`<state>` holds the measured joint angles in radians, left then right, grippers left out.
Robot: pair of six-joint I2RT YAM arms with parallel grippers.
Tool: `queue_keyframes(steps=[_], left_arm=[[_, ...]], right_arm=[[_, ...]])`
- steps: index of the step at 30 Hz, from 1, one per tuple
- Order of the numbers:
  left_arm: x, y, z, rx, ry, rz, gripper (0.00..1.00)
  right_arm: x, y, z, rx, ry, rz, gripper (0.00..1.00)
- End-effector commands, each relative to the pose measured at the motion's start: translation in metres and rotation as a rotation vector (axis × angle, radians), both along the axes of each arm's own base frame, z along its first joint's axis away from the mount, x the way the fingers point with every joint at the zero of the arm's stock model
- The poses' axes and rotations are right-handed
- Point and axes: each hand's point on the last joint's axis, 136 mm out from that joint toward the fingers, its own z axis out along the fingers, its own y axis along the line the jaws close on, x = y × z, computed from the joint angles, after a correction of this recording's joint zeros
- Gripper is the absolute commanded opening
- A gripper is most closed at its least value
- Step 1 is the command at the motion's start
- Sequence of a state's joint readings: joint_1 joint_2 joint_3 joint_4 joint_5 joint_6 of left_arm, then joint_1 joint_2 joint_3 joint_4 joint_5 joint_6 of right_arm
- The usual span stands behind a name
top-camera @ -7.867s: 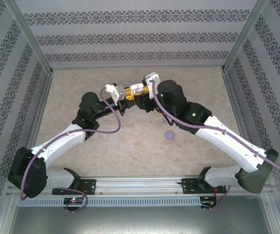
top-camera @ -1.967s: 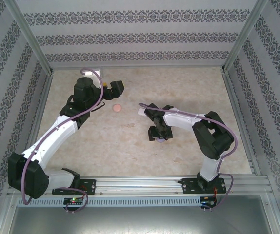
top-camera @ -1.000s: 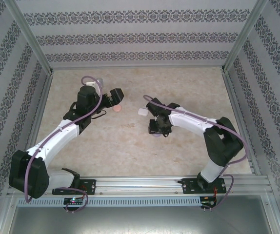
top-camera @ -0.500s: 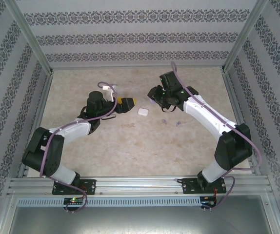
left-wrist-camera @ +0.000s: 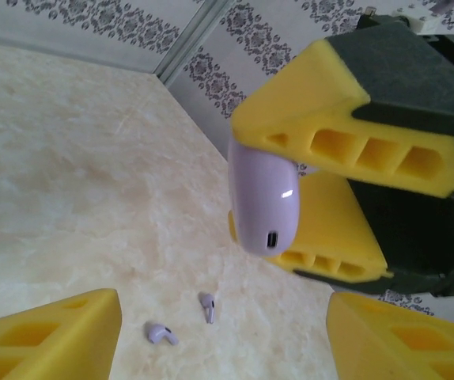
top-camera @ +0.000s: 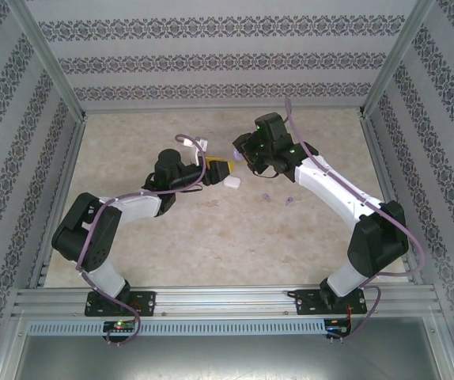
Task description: Insert the wireless bluetooth earbuds into the charging case
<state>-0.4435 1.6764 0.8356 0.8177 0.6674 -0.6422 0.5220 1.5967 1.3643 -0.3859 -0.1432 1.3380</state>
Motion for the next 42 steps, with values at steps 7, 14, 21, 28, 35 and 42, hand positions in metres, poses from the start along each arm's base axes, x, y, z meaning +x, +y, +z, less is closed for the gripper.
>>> queue_keyframes(steps=[7,14,21,28,35,42], left_arm=[[0.003,-0.015,0.032,-0.07,-0.096,-0.039,0.62],[0.007,-0.017,0.034,-0.074,-0.102,-0.031,0.56],[0.01,-0.016,0.034,-0.075,-0.105,-0.019,0.49],[0.013,-0.014,0.035,-0.074,-0.113,0.006,0.41],[0.016,-0.011,0.039,-0.082,-0.121,0.029,0.41],[0.018,-0.013,0.04,-0.09,-0.121,0.024,0.37]], right_arm=[[-0.002,0.012,0.017,0.047,-0.041,0.0,0.34],[-0.005,0.017,0.017,0.059,-0.041,0.011,0.34],[-0.006,0.019,0.017,0.064,-0.04,0.017,0.34],[-0.007,0.019,0.015,0.067,-0.038,0.017,0.34],[-0.009,0.021,0.015,0.077,-0.035,0.022,0.34],[-0.008,0.023,0.016,0.086,-0.036,0.023,0.34]])
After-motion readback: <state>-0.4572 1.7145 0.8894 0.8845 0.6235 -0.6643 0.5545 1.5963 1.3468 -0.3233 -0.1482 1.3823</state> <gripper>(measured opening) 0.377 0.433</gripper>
